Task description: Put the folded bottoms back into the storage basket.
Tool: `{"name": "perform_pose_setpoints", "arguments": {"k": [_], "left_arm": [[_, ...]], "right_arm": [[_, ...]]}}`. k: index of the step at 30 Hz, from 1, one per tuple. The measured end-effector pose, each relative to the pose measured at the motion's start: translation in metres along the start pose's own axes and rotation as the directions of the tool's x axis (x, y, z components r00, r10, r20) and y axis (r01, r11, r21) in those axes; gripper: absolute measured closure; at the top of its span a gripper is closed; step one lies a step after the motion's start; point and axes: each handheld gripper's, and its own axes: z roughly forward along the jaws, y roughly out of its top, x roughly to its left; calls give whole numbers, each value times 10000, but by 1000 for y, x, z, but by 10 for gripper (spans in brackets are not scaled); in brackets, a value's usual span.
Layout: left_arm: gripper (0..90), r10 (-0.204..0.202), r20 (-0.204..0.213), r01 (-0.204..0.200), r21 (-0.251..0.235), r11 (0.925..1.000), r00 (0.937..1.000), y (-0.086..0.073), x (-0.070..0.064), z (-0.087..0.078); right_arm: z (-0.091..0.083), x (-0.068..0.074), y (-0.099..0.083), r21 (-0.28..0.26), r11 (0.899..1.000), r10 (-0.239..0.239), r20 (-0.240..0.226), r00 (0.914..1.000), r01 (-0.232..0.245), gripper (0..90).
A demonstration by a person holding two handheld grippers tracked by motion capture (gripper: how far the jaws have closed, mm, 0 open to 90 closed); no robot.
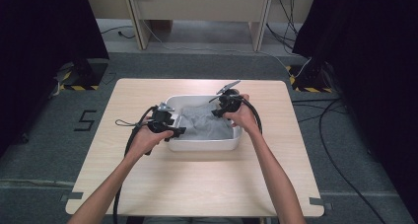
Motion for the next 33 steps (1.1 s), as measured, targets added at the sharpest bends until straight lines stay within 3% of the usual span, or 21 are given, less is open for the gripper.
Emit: {"name": "perform_pose_setpoints", "arguments": {"k": [11,18,33], "left_arm": [[342,7,232,5,-527,9986,9997,1,-5,-14],[298,-341,597,382,-702,9968,9976,2,-3,-17],[229,-359,429,397,-904,9951,9984,1,-6,-29]], "right_arm": [[-13,4,2,-457,9990,-3,-30,10000,1,439],[-26,11,-6,-883,9961,59,20,10000,-57,414],[-58,33,-16,-1774,9841,-36,-52,10000,26,360]]}}
